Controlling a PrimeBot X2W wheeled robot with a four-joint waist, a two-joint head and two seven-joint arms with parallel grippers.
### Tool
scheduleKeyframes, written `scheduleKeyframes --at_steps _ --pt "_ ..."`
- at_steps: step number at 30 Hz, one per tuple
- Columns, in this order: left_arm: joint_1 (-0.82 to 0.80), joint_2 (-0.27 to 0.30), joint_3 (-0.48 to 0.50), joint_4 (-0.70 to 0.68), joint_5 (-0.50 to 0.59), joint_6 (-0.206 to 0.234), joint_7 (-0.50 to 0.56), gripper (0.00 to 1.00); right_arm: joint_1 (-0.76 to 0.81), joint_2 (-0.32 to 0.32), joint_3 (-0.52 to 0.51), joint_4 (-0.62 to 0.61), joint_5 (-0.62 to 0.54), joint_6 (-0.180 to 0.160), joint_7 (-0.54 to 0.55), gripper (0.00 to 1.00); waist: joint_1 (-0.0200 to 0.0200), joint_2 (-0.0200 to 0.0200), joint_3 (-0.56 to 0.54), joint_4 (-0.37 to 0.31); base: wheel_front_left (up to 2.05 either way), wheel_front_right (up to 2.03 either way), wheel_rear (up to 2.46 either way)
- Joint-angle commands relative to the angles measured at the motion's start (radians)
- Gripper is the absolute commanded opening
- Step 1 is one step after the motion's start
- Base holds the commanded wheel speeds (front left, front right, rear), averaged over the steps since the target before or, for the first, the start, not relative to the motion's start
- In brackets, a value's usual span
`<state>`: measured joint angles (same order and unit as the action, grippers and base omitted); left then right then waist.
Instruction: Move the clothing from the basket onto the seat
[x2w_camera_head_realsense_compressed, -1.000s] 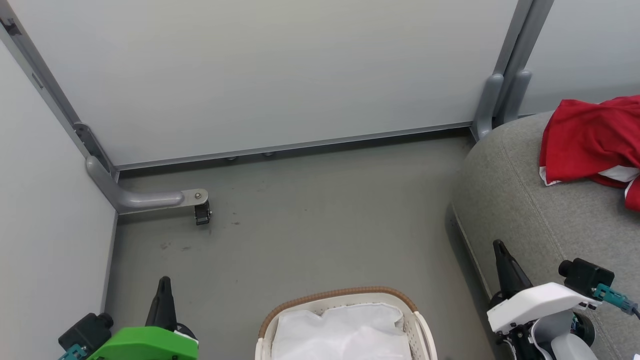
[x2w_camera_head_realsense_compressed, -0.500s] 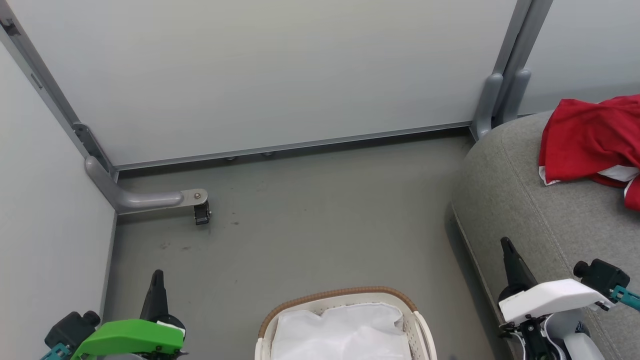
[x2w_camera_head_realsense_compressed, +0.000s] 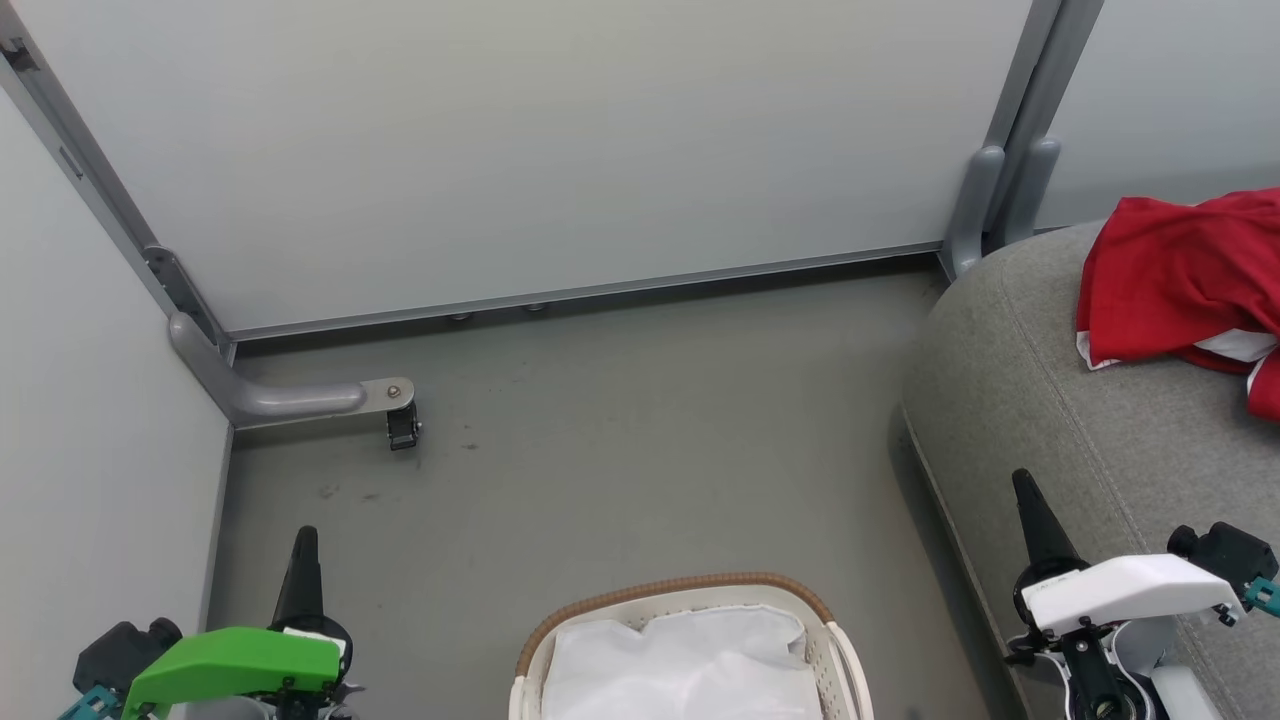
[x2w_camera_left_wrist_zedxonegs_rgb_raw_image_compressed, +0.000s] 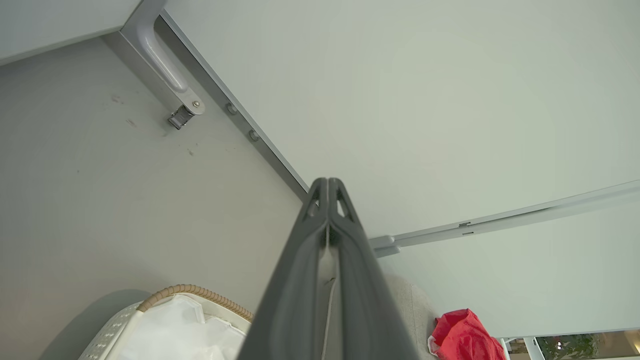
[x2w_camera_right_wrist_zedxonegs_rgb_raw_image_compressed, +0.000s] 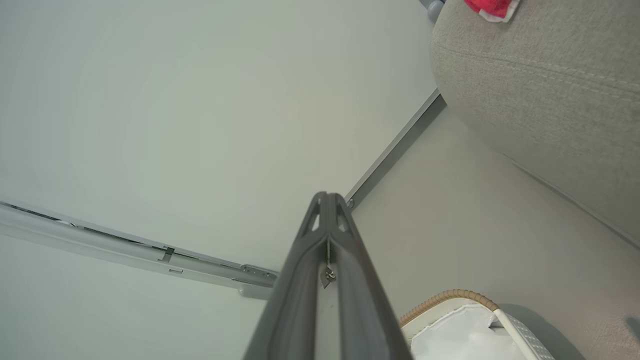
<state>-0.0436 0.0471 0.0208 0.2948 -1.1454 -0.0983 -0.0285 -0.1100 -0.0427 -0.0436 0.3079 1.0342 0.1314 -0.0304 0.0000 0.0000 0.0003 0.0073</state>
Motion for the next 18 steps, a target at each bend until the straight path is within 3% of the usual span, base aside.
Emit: scheduleKeyframes --at_steps 1,18 --pt "-0.03 0.003 0.007 -0.014 -0.027 -0.009 0.006 0.0 -0.005 -0.006 -0.006 -0.015 0.03 -0.001 0.007 0.0 0.0 0.0 0.0 0.0 0.0 0.0 0.0" --pt "-0.045 0.004 0.036 -0.027 -0.166 -0.016 0.051 0.0 -0.002 -0.008 -0.028 -0.032 0.206 -0.001 0.052 0.0 0.0 0.0 0.001 -0.002 0.0 0.0 0.0"
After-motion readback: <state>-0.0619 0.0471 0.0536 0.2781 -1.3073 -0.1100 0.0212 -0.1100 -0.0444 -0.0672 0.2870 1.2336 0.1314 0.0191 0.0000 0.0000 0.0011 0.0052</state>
